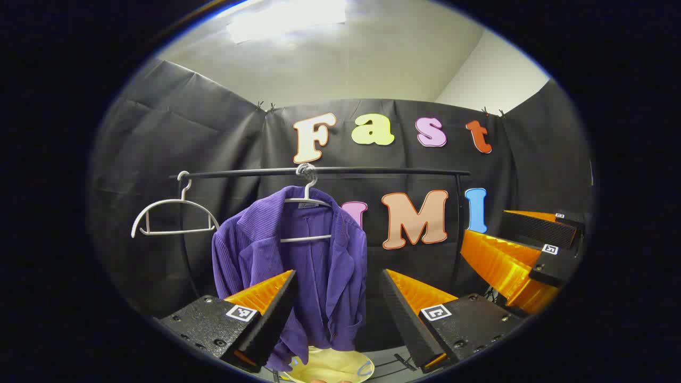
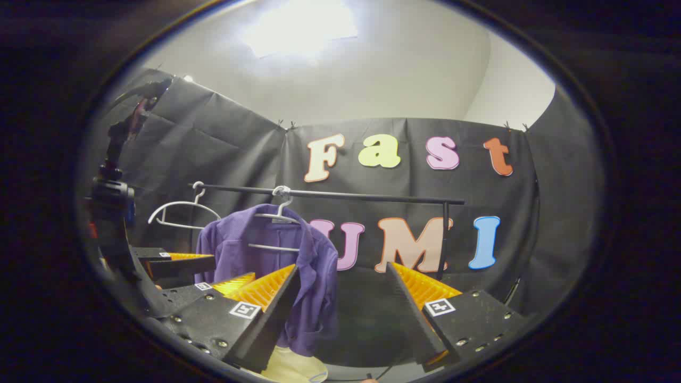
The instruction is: Grasp the clothes on the hanger with both hands and then place them into the laundry hamper below.
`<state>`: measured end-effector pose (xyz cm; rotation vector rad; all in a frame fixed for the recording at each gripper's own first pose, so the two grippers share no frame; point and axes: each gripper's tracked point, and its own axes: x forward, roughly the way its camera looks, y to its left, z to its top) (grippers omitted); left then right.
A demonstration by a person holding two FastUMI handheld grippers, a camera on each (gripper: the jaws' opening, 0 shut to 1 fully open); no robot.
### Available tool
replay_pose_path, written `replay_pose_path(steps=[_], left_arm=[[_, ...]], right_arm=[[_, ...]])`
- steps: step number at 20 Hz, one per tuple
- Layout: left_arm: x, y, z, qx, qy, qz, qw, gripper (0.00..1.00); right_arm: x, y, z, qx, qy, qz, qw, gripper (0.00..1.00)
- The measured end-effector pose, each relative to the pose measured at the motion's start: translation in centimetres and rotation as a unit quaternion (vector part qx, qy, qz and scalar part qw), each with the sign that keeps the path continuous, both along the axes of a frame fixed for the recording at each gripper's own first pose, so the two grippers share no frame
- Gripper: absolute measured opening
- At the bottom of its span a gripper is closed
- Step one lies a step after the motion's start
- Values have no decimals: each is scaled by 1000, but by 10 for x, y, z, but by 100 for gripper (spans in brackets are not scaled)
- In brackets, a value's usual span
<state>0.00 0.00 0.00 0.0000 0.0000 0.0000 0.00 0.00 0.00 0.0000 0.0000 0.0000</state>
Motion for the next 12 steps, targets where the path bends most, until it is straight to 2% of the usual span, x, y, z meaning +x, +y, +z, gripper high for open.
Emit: replay_pose_path(steps=[1, 3, 4, 12], left_arm=[[2, 1, -1, -1, 1, 1, 1000, 93], [8, 4, 0, -2, 1, 0, 1000, 96], [10, 3, 0, -3, 1, -2, 1000, 93], [21, -3, -4, 2, 8, -15, 1000, 96]], right_arm=[[2, -3, 0, -1, 1, -4, 1000, 99], [5, -5, -1, -2, 2, -10, 1000, 96], [6, -7, -3, -4, 4, -12, 1000, 94], [13, -16, -10, -4, 12, -28, 1000, 96]])
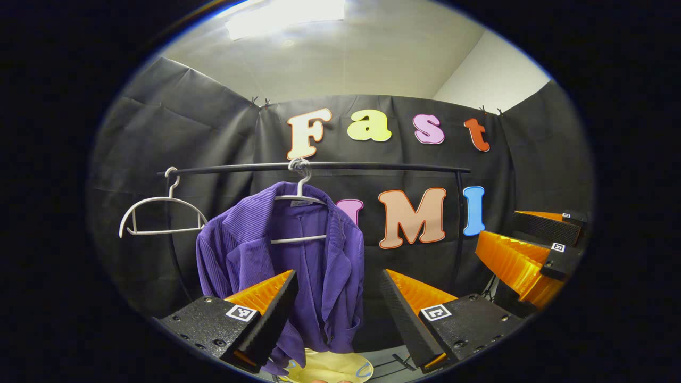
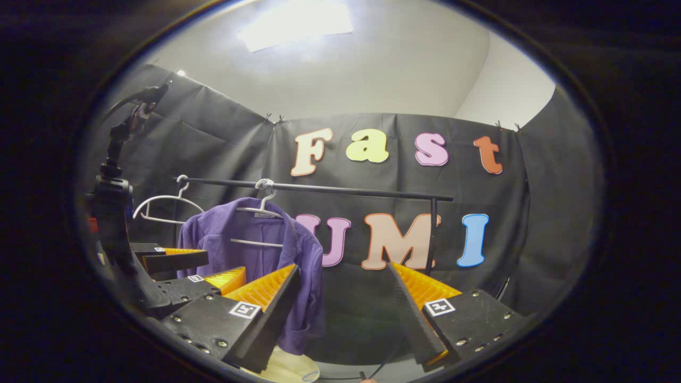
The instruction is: Grasp the clothes on the hanger with both hands and then place them into the laundry hamper below.
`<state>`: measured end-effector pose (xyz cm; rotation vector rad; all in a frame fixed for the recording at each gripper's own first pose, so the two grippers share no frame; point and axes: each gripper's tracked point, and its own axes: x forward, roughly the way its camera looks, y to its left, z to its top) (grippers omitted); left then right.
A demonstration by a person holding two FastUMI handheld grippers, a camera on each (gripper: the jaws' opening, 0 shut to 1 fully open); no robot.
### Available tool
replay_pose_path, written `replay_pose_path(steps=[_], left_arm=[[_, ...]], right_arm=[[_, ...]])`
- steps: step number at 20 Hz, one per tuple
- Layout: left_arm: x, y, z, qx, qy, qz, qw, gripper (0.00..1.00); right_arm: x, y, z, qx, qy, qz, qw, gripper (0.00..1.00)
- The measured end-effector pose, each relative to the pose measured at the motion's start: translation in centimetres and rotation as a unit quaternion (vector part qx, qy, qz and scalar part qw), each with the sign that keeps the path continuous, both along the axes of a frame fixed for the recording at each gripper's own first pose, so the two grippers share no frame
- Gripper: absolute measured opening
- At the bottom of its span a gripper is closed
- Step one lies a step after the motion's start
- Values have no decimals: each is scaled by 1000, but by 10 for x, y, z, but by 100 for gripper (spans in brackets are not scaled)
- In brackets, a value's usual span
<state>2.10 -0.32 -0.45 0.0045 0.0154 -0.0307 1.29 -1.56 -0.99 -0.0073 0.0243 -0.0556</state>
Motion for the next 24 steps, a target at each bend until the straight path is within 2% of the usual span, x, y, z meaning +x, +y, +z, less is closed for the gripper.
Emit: replay_pose_path(steps=[1, 6, 12, 13, 15, 18, 19, 20, 24], left_arm=[[1, -1, -1, 1, 0, 0, 1000, 93], [-1, -9, 0, 13, 0, 8, 1000, 93], [-3, -13, -7, 24, 6, 39, 999, 93], [-2, -12, -8, 25, 7, 46, 999, 96], [2, -9, -13, 22, 15, 55, 998, 94], [7, -1, -19, 23, 21, 65, 997, 93], [7, 2, -23, 25, 23, 68, 997, 96], [8, 7, -25, 27, 25, 70, 997, 93], [15, 32, -28, 36, 25, 89, 995, 94]], right_arm=[[0, -2, 0, 1, 0, -1, 1000, 96], [-2, -10, -1, 0, -2, 6, 1000, 96], [-5, -19, -11, 4, 6, 31, 999, 96], [-5, -20, -13, 5, 8, 35, 999, 96], [-3, -22, -18, 7, 15, 39, 999, 96], [6, -25, -17, 10, 13, 37, 999, 96], [9, -24, -17, 9, 13, 35, 999, 96], [14, -24, -17, 8, 10, 34, 999, 96], [36, -23, -16, 1, 3, 21, 1000, 96]])
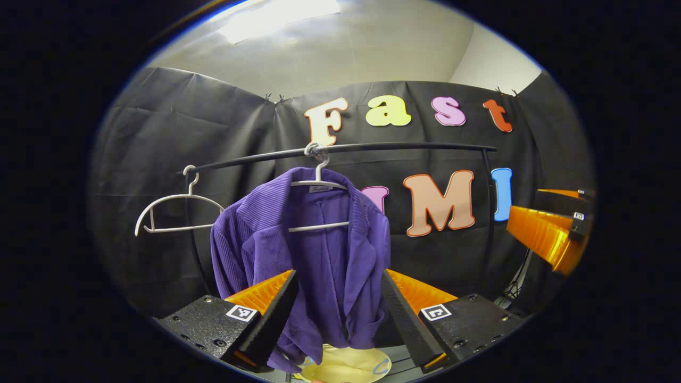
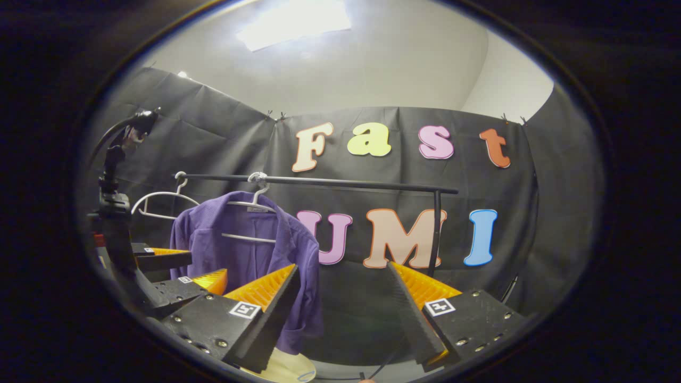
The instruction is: Grasp the clothes on the hanger with both hands and then place them into the laundry hamper below.
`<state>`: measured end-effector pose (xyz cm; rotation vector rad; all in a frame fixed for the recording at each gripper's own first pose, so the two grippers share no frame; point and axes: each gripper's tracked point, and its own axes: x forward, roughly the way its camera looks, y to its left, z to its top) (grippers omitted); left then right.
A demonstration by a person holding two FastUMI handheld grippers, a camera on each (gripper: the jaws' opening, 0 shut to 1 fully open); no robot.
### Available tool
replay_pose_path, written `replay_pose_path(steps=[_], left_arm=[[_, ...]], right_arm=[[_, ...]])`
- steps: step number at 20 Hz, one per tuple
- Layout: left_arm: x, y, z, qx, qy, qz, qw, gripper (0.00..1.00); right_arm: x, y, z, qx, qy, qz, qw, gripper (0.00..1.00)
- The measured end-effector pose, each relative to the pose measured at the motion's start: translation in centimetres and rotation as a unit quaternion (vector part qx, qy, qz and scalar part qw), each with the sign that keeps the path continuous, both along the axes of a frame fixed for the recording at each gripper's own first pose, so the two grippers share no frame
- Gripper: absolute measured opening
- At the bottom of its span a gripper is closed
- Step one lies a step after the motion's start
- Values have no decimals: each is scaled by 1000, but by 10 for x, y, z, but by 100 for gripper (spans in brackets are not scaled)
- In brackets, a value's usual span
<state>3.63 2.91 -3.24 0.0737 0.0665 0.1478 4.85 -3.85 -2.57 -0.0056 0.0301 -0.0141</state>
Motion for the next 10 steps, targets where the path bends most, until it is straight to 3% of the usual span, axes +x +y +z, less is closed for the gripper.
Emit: replay_pose_path(steps=[10], left_arm=[[22, 56, -23, 9, 10, 57, 998, 94]], right_arm=[[62, 30, -19, 5, 3, 27, 1000, 96]])
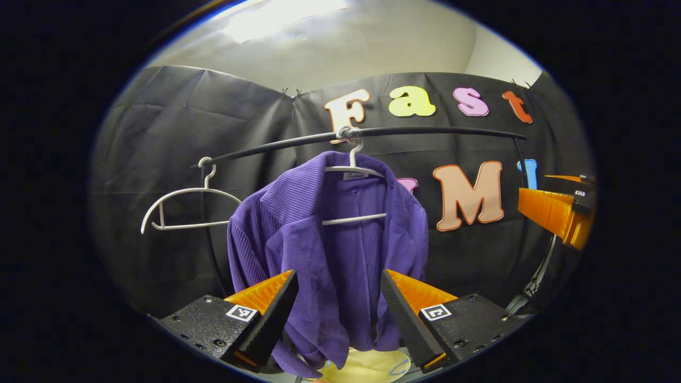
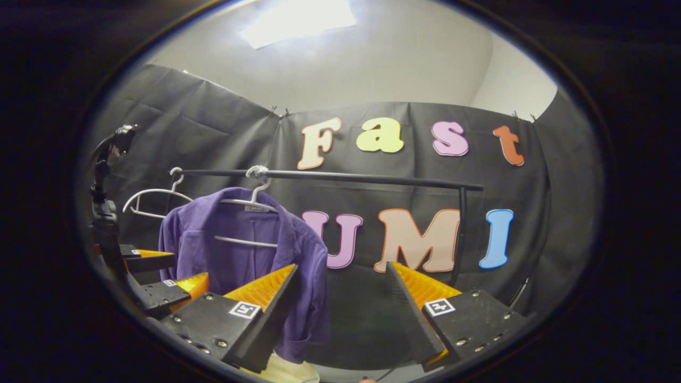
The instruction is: Grasp the clothes on the hanger with both hands and then place them into the laundry hamper below.
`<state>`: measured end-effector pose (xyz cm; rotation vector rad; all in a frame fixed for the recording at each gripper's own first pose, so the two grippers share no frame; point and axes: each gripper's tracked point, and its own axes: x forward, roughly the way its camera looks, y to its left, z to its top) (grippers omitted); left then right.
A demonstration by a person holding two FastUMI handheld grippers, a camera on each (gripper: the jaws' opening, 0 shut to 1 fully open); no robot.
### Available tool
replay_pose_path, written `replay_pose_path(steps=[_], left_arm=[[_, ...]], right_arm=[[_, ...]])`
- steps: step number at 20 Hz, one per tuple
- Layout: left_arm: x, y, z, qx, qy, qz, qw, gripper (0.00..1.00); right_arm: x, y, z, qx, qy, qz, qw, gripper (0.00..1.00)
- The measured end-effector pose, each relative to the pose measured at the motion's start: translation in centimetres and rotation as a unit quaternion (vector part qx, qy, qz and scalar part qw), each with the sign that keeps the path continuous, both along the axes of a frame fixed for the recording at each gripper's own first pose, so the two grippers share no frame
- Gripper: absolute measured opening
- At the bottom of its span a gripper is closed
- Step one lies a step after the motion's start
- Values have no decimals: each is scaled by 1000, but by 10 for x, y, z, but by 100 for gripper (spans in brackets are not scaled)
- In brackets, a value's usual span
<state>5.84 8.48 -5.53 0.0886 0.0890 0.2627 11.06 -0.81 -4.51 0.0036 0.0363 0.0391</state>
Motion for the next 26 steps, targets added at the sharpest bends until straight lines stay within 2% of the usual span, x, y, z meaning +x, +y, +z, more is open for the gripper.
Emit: replay_pose_path(steps=[4, 5, 9, 10, 16, 20, 26], left_arm=[[6, 19, -6, 4, 1, 34, 999, 93], [8, 23, -5, 5, -3, 41, 999, 96], [19, 39, -15, 15, 3, 67, 998, 93], [21, 44, -18, 15, 7, 75, 997, 96], [33, 63, -37, 9, 29, 97, 995, 94], [39, 69, -42, -4, 30, 90, 995, 94], [41, 80, -42, -10, 35, 85, 996, 20]], right_arm=[[20, 15, -8, 11, 3, 18, 1000, 96], [24, 17, -9, 11, 4, 22, 1000, 96], [35, 29, -18, 16, 10, 40, 999, 96], [37, 31, -20, 17, 13, 42, 999, 96], [45, 48, -29, 20, 20, 57, 998, 96], [52, 58, -33, 17, 23, 65, 997, 96], [70, 74, -40, 15, 24, 74, 997, 96]])
